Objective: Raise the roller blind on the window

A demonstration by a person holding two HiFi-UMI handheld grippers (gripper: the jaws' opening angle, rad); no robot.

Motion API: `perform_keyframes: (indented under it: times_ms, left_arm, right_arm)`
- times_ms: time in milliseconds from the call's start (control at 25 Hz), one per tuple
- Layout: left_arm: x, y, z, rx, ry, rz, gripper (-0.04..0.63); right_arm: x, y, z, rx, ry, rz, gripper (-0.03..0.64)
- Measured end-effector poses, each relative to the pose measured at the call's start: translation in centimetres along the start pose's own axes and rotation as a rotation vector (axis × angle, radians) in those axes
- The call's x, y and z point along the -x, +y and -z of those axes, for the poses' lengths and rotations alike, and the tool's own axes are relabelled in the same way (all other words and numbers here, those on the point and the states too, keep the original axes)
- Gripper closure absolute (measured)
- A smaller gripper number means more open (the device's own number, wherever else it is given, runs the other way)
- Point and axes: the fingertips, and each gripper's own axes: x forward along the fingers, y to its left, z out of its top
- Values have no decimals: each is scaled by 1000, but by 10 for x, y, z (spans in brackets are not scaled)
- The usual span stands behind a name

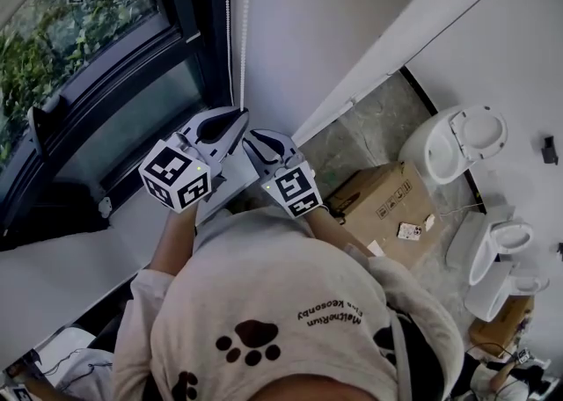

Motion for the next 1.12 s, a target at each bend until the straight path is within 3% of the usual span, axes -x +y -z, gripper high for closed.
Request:
perform_keyframes:
  times_ms: [240,520,1120]
  left_arm:
    - [0,0,0,0,-8,0,588]
    - [1,2,0,-1,-11,-7,588]
    - [0,0,1,0,-14,-26,588]
  right_arm:
    - [51,-19,-85,-43,-169,61,547]
    - [76,-23,-188,20,-369,78,548]
    - [56,-30,-241,-2,-400,36,553]
